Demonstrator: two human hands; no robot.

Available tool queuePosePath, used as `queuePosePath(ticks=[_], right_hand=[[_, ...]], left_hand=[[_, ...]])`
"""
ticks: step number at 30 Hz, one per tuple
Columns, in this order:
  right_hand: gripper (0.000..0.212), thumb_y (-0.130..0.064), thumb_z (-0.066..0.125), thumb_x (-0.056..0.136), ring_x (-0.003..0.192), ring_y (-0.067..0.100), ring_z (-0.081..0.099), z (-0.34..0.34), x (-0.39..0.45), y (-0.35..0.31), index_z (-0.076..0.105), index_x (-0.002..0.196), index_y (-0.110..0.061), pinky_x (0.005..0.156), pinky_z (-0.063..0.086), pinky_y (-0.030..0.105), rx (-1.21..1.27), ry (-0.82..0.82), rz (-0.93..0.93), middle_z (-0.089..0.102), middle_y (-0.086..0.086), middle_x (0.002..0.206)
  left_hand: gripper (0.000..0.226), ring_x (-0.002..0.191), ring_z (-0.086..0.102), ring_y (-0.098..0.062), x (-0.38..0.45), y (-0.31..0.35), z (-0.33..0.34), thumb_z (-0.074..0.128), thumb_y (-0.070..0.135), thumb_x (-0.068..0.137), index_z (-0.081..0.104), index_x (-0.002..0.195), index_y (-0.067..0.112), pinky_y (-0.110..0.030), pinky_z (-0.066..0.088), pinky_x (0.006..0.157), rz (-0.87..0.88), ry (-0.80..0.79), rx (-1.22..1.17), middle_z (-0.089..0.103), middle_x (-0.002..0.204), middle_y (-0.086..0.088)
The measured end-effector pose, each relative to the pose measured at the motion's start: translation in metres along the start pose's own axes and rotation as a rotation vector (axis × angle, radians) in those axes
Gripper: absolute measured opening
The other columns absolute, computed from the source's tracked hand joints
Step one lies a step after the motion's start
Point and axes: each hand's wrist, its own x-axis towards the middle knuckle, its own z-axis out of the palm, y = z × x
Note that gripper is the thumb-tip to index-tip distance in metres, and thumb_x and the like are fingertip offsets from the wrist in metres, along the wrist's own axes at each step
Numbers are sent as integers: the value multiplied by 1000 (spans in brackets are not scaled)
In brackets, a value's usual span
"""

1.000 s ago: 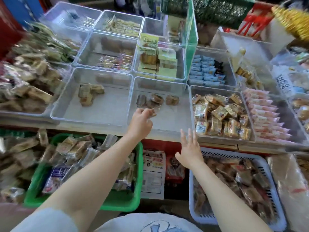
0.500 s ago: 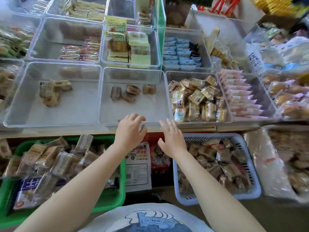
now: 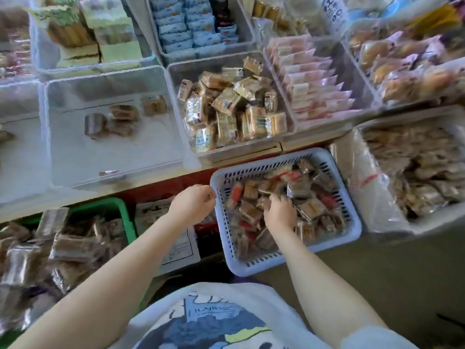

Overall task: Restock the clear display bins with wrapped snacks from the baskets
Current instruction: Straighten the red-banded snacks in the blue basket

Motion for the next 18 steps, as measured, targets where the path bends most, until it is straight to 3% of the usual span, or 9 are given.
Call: queuePosePath(ticks=[6, 10, 14, 16, 18], right_hand=[[46, -37, 59, 97, 135, 26, 38, 24, 23, 16, 52, 137, -16, 105, 37, 43, -107, -42, -26, 51, 5, 141], [43, -39, 64, 92, 128, 26, 44, 18, 25, 16, 58, 129, -18, 102, 37, 44, -24, -42, -63, 53, 5, 133], [31, -34, 72, 85, 92, 18, 57, -22, 5, 9, 55, 108, -22, 76, 49, 35, 472, -21, -101, 58, -2, 104], [25, -31, 73, 86, 82, 10, 56, -51, -9, -2, 56, 102, -22, 68, 46, 28, 757, -81, -133, 59, -6, 94], [21, -33, 73, 87, 88, 4, 60, -80, -20, -19, 62, 103, -24, 71, 45, 20, 961, -131, -161, 65, -11, 96]], left_hand=[[26, 94, 65, -18, 8, 18, 15, 47, 21, 97, 69, 111, 22, -40, 58, 78, -26, -41, 35, 68, 109, 3], [26, 88, 67, -16, 7, 22, 19, 48, 20, 97, 69, 112, 21, -40, 59, 76, -55, -39, -4, 70, 107, 4], [24, 92, 65, -15, 8, 29, 18, 52, 25, 97, 68, 115, 22, -37, 57, 79, -94, 3, -158, 68, 111, 5], [32, 95, 65, -13, 8, 32, 15, 60, 32, 95, 59, 126, 28, -32, 56, 78, -158, 41, -421, 63, 116, 9], [50, 100, 65, -12, 6, 35, 6, 70, 38, 89, 48, 133, 34, -32, 59, 79, -240, 33, -801, 59, 118, 10]])
